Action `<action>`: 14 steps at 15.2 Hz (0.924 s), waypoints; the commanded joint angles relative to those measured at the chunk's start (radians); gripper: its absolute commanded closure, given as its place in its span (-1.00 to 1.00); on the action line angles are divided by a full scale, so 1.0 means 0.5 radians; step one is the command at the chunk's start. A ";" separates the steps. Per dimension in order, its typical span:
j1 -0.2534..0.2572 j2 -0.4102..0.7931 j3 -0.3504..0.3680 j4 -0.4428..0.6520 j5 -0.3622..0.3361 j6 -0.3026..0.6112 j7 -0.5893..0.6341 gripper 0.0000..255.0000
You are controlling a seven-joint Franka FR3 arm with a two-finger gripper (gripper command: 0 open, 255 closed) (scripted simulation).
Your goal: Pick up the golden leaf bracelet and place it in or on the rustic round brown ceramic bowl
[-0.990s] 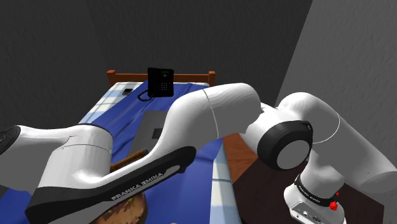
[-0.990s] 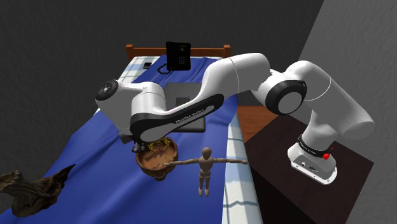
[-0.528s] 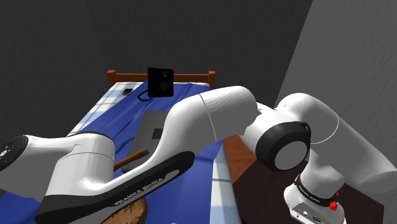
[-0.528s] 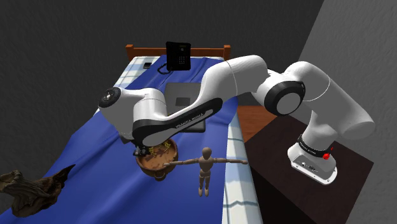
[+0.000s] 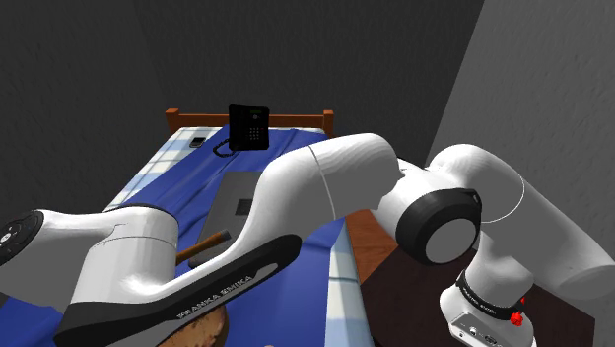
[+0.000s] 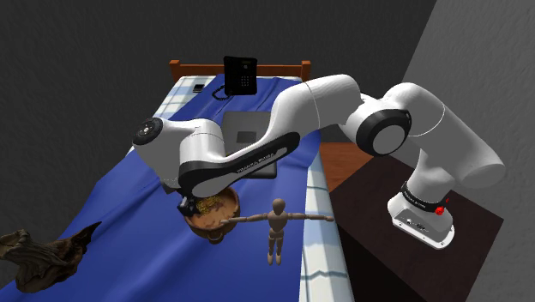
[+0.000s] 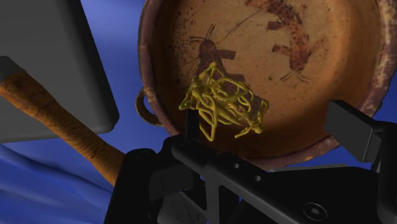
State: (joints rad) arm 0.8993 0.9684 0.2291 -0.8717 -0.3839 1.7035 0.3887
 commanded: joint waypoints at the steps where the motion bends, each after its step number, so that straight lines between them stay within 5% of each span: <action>1: 0.000 0.000 0.000 0.000 0.000 0.000 0.000 -1.00; 3: 0.019 0.014 0.000 0.091 0.004 -0.075 -0.013 -1.00; 6: 0.103 0.150 -0.020 0.526 0.012 -0.357 -0.077 -1.00; 14: 0.103 0.153 -0.020 0.531 0.012 -0.359 -0.077 -1.00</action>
